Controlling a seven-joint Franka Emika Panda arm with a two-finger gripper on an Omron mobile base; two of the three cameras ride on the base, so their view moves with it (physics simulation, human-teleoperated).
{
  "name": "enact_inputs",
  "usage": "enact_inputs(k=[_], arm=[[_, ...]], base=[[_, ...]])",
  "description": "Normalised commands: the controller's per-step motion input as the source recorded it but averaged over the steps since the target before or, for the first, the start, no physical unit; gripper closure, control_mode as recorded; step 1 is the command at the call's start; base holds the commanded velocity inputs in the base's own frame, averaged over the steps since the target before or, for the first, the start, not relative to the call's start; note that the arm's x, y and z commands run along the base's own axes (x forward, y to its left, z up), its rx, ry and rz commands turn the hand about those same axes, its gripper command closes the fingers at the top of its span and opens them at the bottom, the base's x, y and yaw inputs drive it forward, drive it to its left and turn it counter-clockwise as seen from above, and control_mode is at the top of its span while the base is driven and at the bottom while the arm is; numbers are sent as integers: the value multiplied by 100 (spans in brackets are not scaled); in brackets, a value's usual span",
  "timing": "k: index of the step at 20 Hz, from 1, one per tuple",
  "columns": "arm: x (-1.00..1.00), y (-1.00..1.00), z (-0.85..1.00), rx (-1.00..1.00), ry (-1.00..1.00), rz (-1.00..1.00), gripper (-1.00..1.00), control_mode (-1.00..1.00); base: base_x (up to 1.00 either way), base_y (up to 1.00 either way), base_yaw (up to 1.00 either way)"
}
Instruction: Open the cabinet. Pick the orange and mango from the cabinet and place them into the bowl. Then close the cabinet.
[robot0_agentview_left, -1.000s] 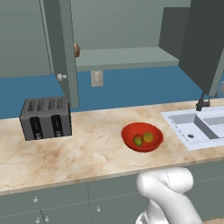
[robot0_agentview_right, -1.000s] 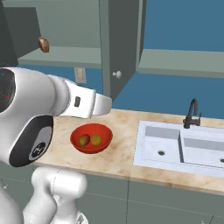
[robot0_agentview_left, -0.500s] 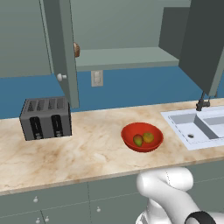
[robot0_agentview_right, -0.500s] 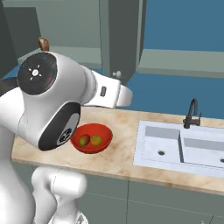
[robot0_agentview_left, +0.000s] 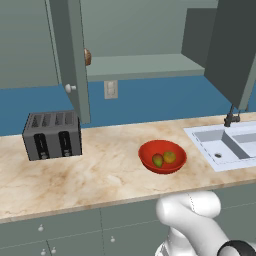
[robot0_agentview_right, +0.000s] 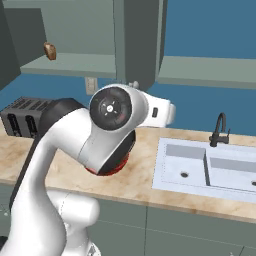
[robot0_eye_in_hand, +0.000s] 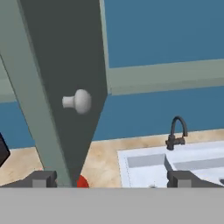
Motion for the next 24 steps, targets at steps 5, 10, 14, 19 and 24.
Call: enact_inputs(k=[5,10,14,19,24], arm=[[91,-22,-13,5,-9,7,-100,-100],[100,-1,-13,9,-6,9,-100,-100],[100,40,-20,8,-12,4,-100,-100],[100,86,-29,3,-12,0,-100,-100],[100,100,-39,0,-12,0,-100,-100]], base=[[0,0,0],[0,0,0],[0,0,0],[0,0,0],[0,0,0]])
